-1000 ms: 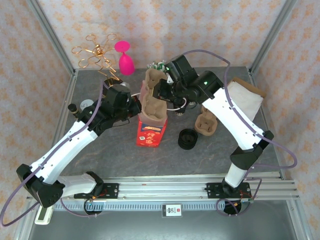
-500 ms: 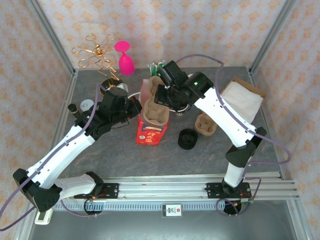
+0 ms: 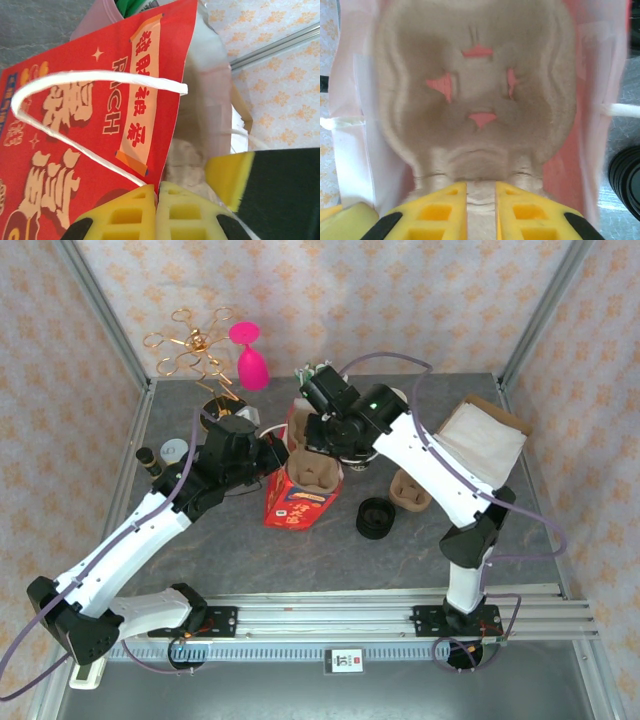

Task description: Pack the takeout coffee

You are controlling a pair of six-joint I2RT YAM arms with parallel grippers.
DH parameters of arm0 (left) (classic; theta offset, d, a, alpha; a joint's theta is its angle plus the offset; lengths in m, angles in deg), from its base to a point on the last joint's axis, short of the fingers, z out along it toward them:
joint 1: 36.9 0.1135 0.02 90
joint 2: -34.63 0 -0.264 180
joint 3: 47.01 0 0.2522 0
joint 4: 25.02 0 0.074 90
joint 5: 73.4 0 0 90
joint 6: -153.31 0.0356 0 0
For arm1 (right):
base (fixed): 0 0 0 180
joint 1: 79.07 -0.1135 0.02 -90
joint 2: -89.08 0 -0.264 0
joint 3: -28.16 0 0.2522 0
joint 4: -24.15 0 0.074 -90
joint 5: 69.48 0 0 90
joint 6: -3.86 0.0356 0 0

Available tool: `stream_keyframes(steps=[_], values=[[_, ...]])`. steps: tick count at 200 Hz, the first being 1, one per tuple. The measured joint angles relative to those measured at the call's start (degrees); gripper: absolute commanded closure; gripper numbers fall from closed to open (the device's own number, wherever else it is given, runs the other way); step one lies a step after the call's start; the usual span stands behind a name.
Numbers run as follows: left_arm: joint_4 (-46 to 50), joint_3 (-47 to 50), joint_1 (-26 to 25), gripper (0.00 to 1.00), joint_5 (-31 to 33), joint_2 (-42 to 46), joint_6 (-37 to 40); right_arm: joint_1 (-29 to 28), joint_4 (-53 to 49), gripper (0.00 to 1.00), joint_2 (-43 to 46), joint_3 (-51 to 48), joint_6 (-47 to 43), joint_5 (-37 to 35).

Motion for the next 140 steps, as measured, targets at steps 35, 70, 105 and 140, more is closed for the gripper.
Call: stream_keyframes(steps=[35, 70, 105, 140], values=[[-1.57, 0.74, -0.37, 1.0, -0.59, 0.07, -0.15, 0.0, -0.46, 0.81, -1.73, 1.4, 0.0, -0.2], [-2.45, 2.67, -0.35, 1.0, -0.07, 0.87, -0.44, 0.0, -0.55, 0.82, -2.54, 0.2, -0.04, -1.38], [-3.43, 4.11, -0.35, 1.0, 0.09, 1.88, -2.14, 0.0, -0.52, 0.81, -3.54, 0.17, -0.02, -1.44], [-5.7, 6.08, 0.57, 1.0, 0.11, 2.93, -4.5, -0.26, -0.26, 0.8, -3.54, -1.05, -0.02, -1.51]])
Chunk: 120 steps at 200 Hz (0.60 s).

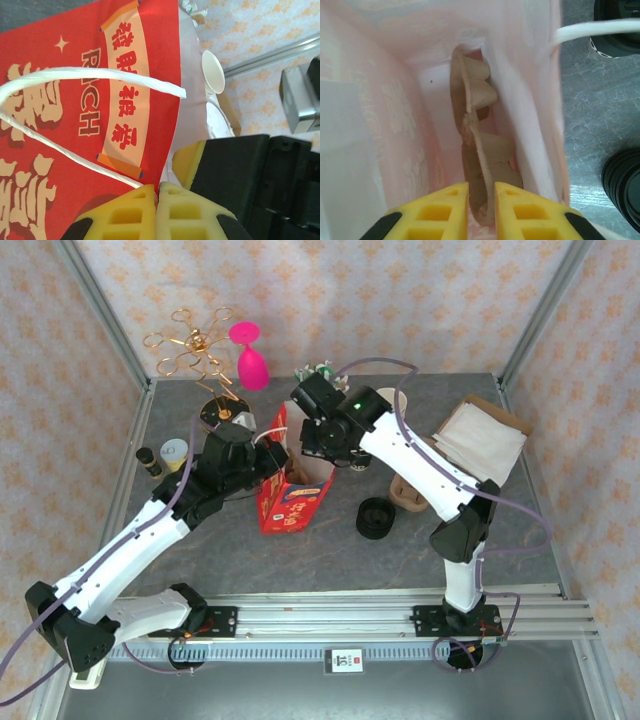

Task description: Pack the takeout coffee

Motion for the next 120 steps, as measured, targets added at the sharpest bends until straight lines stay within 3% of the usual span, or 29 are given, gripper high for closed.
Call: stream_keyframes(steps=[53, 120], values=[[-2.19, 2.47, 1.81, 1.0, -0.2, 3.15, -3.17, -3.87, -1.27, 0.77, -1.77, 3.41, 0.0, -0.66], [-4.87, 6.97, 4.42, 1.0, -2.8, 7.06, -7.48, -4.15, -1.77, 0.75, -2.14, 4.35, 0.0, -1.11]])
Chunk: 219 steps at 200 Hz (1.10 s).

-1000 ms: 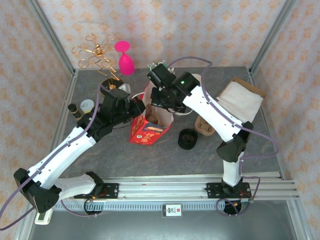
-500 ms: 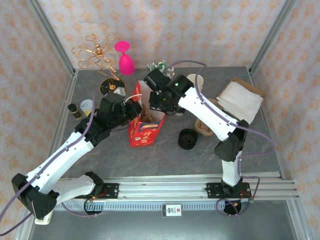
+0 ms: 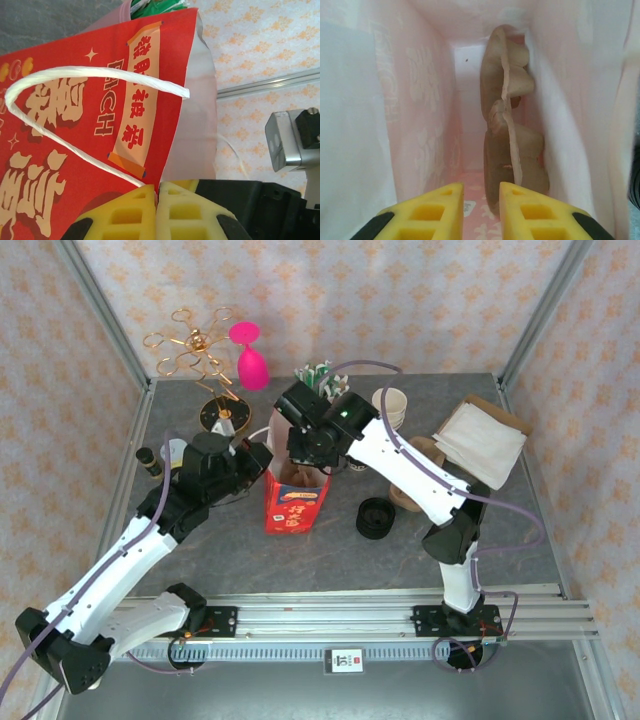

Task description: Pack the takeout coffee

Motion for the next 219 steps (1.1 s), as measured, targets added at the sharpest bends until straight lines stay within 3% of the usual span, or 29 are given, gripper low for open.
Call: stream_keyframes(steps=[80, 170, 219], values=[[-2.51, 4.37, 1.97, 1.0, -1.53, 2.73, -2.1, -1.33, -0.07, 0.75, -2.84, 0.0, -0.02, -0.26], [1.95, 1.88, 1.97, 0.7, -1.05, 1.01, 2.49, -1.64, -0.04, 0.7, -2.89, 0.2, -0.48, -0.44], [5.84, -0.61, 1.97, 0.62, 0.68, 0.22, 4.66, -1.75, 0.04, 0.66, -2.89, 0.76, -0.7, -0.37]])
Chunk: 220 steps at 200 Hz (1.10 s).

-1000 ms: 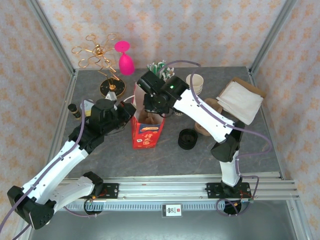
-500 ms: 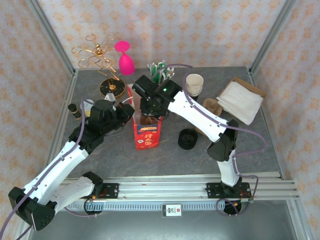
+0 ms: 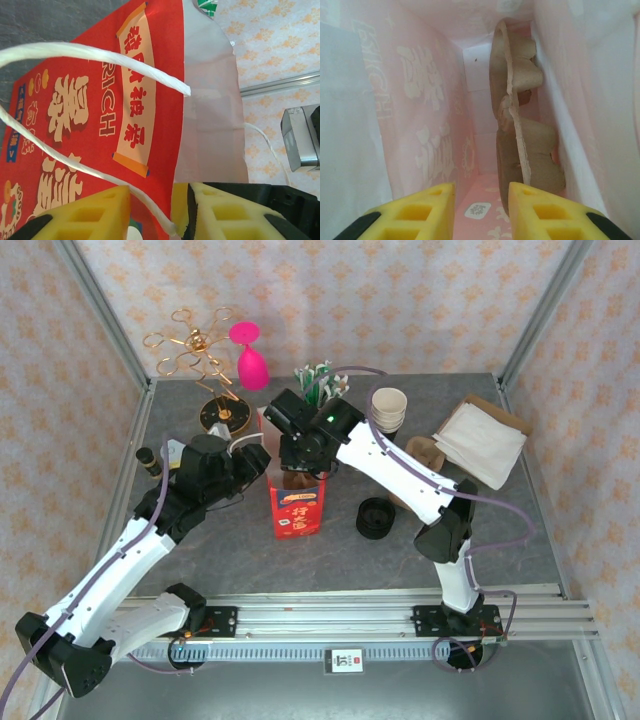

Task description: Pack the takeout coffee

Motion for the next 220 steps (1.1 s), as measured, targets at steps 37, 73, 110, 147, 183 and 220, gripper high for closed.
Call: stream_keyframes(steps=[37, 73, 110, 147, 183, 220], values=[[1.01, -0.68, 0.0, 0.6, 0.5, -0.13, 1.29, -0.07, 0.15, 0.65, 0.0, -0.02, -0.22, 0.15], [1.57, -0.92, 0.0, 0.6, 0.72, -0.94, 2.1, -0.35, 0.13, 0.63, 0.0, -0.02, -0.22, -0.04], [4.7, -2.82, 0.0, 0.63, 0.98, -3.28, 4.9, -0.66, 0.09, 0.62, 0.0, -0.02, -0.22, -1.42], [5.51, -4.74, 0.0, 0.76, 1.09, -4.61, 7.3, -1.36, -0.09, 0.6, 0.0, 0.0, -0.17, -3.37], [6.21, -5.31, -0.04, 0.87, 1.03, -4.61, 8.68, -1.73, -0.28, 0.59, -0.15, 0.33, 0.11, -5.03], [6.08, -5.68, -1.73, 0.93, 1.05, -4.55, 8.17, -1.86, -0.46, 0.57, -1.95, 2.27, 1.2, -6.49]])
